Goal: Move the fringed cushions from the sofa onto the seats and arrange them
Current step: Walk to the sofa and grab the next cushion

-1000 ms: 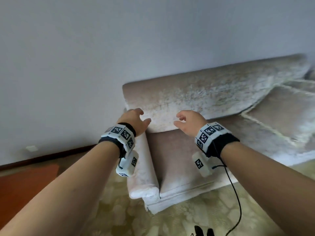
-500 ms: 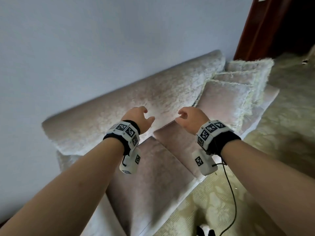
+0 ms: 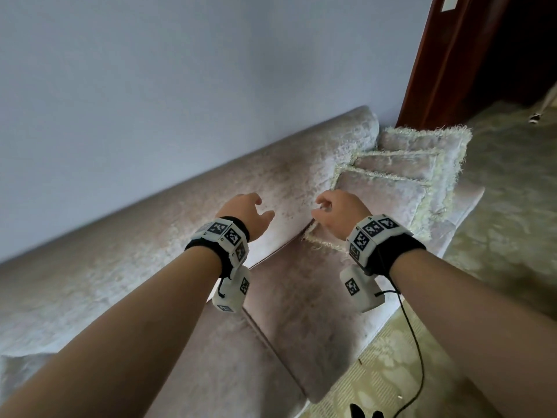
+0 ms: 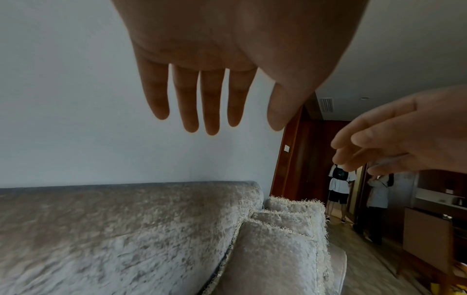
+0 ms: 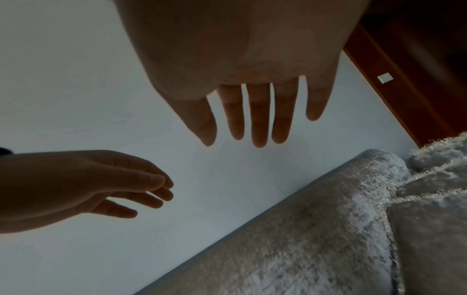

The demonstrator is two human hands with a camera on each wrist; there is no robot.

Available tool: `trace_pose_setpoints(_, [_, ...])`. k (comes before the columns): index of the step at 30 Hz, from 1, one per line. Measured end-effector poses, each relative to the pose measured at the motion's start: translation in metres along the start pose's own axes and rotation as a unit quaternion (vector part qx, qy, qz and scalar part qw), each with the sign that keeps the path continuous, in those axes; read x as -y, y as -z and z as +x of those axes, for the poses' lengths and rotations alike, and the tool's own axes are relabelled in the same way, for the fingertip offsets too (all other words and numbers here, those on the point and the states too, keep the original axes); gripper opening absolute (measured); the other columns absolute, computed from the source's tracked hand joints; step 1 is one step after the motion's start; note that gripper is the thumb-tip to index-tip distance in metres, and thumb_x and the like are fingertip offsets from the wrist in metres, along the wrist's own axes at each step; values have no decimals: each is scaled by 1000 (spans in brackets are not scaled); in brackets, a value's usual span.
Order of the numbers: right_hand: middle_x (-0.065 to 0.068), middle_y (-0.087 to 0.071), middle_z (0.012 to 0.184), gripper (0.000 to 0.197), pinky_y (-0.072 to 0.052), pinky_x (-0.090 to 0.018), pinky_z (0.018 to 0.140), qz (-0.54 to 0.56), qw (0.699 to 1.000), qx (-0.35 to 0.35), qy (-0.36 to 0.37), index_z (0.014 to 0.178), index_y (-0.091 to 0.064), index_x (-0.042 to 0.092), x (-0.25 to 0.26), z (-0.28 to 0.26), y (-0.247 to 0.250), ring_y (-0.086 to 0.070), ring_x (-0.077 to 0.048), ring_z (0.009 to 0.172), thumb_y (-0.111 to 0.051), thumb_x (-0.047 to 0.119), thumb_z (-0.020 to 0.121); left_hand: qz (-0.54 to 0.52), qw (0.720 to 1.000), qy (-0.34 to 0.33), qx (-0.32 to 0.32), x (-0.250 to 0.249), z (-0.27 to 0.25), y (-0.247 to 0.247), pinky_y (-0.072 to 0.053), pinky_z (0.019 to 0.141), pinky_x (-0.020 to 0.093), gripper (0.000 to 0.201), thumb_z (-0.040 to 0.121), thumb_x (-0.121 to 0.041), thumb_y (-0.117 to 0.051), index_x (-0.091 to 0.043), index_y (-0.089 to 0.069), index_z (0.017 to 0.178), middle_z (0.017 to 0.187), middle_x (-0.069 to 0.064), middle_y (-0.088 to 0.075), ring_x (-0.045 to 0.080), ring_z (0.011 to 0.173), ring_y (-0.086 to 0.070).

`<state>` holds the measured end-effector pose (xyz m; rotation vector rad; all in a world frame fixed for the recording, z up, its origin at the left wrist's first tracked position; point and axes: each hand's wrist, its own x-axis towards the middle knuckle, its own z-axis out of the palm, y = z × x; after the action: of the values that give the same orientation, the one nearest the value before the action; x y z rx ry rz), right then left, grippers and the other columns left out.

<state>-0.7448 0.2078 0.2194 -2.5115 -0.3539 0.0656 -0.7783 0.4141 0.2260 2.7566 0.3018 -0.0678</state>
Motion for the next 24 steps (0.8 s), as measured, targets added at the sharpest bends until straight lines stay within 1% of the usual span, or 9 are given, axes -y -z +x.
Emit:
trace_pose_setpoints(3, [-3,-62,121,38,-51,-32,87,0,1000,2,-3,124,-61,14,-28,43,15,-60,-18,102,-58,32,90,-1,1000,-6,0,-30,43,-5,-46,107,37,53,105,-47,-56,-18,-53,148,153,4,-55,25,134,-58])
trace_pose_setpoints(6, [-5,-64,119,37,-47,-28,80,3,1000,-4,-13,120,-62,14,-60,81,31,-58,-17,97,-58,33,89,-9,1000,-22,9,-61,89,-18,-47,107,37,53,105,-48,-56,-18,-53,148,152,4,-56,24,134,-58])
trace_pose_setpoints(9, [-6,-63,119,35,-47,-30,83,-1,999,-13,-36,122,-61,12,-102,118,54,-59,-21,104,-58,28,90,-27,999,-41,25,-103,144,-42,-47,106,37,53,106,-46,-56,-17,-52,150,152,5,-56,26,134,-59])
trace_pose_setpoints(11, [-6,-62,121,38,-44,-28,83,-2,998,-16,-57,124,-60,12,-128,137,71,-58,-23,109,-59,29,91,-41,997,-55,39,-131,173,-55,-47,107,37,52,106,-45,-56,-17,-52,150,153,6,-56,27,135,-58])
trace_pose_setpoints(14, [-5,-60,123,38,-45,-29,84,-19,995,-33,-94,125,-59,14,-179,165,107,-57,-21,108,-58,31,90,-46,994,-88,56,-192,220,-74,-47,110,40,51,106,-43,-56,-15,-54,149,152,7,-57,29,135,-58])
trace_pose_setpoints(16, [-5,-60,121,36,-46,-30,85,-18,992,-46,-113,122,-60,14,-207,175,127,-57,-21,107,-59,31,91,-39,991,-105,71,-227,238,-82,-47,111,41,49,108,-41,-54,-13,-54,148,151,10,-58,31,135,-58])
trace_pose_setpoints(19, [-5,-60,122,37,-45,-29,85,-15,990,-58,-128,124,-60,13,-255,191,158,-57,-21,109,-59,31,92,-22,989,-119,83,-285,263,-101,-47,109,40,50,108,-40,-53,-12,-54,149,150,11,-58,31,136,-58])
trace_pose_setpoints(22, [-5,-61,119,36,-43,-27,80,-7,990,-58,-126,122,-61,13,-301,211,177,-57,-21,105,-59,31,91,-5,990,-109,90,-324,286,-124,-48,108,38,49,108,-38,-52,-10,-54,148,152,12,-56,31,136,-56])
trace_pose_setpoints(24, [-5,-61,117,35,-41,-28,78,-9,993,-47,-112,119,-63,13,-335,227,188,-57,-20,101,-60,33,89,-3,992,-85,88,-347,299,-142,-47,108,38,49,108,-40,-51,-12,-55,148,152,11,-56,31,136,-56])
